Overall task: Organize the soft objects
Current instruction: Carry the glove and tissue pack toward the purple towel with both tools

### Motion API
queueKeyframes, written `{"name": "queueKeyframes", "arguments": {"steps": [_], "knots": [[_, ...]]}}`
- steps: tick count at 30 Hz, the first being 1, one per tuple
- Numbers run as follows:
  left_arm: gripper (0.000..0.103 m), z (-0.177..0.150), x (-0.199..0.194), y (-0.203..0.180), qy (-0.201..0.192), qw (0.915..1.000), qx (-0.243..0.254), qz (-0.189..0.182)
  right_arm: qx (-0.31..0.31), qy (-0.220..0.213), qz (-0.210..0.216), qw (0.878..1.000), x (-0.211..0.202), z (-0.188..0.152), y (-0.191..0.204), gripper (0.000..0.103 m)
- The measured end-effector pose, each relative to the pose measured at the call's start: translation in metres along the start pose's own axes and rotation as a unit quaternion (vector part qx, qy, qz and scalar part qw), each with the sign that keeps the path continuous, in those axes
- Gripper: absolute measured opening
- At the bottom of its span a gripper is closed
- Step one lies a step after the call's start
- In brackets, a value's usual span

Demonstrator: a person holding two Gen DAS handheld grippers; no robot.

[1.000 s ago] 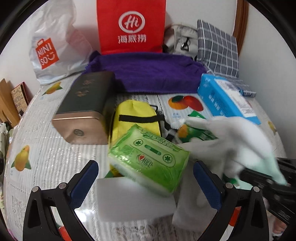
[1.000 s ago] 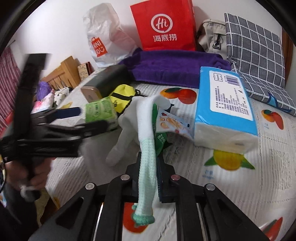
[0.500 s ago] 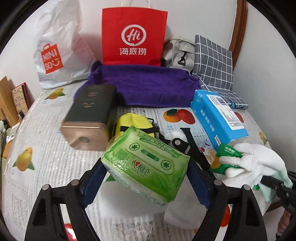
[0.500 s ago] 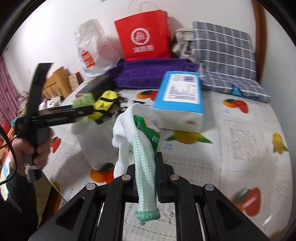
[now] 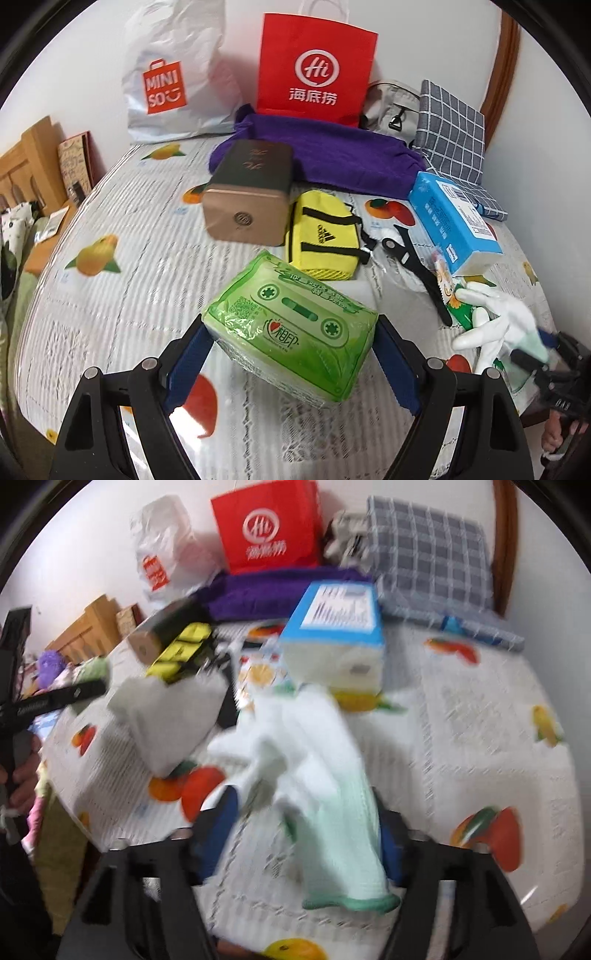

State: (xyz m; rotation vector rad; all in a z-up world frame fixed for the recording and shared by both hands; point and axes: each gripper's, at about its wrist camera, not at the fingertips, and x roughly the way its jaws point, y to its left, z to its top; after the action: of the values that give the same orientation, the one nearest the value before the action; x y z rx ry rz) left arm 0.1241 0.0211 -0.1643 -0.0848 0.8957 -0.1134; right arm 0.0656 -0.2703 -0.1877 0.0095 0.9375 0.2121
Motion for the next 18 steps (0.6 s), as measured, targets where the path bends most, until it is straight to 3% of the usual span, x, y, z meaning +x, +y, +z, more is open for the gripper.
{"name": "queueKeyframes", "arguments": {"steps": [2, 4, 7, 10, 15, 16, 18], "knots": [[0.085, -0.002, -0.001, 0.002, 0.001, 1.0000, -0.003, 0.001, -0.010, -0.015, -0.018, 1.000, -0.001, 0.005, -0.003, 0.086], [0.085, -0.003, -0.002, 0.003, 0.000, 1.0000, -0.004, 0.000, -0.021, -0.016, -0.042, 0.999, 0.005, 0.012, -0.005, 0.086], [0.085, -0.004, -0.002, 0.004, 0.000, 0.9999, -0.006, -0.008, -0.041, 0.007, -0.023, 0.999, 0.022, 0.011, -0.001, 0.086], [0.085, -0.004, -0.001, 0.005, 0.002, 0.9999, -0.007, -0.010, -0.056, 0.032, -0.047, 0.997, 0.042, 0.007, 0.005, 0.084], [0.085, -0.005, 0.000, 0.012, 0.006, 0.9999, -0.011, -0.011, -0.023, 0.020, 0.005, 1.000, 0.036, 0.010, -0.005, 0.044], [0.085, -0.004, 0.000, 0.013, 0.006, 0.9998, -0.012, -0.012, -0.020, 0.017, 0.014, 1.000, 0.032, 0.010, -0.005, 0.015], [0.085, -0.003, 0.000, 0.015, 0.008, 0.9998, -0.013, -0.014, -0.007, 0.008, 0.046, 0.999, 0.023, 0.013, -0.008, 0.017]]}}
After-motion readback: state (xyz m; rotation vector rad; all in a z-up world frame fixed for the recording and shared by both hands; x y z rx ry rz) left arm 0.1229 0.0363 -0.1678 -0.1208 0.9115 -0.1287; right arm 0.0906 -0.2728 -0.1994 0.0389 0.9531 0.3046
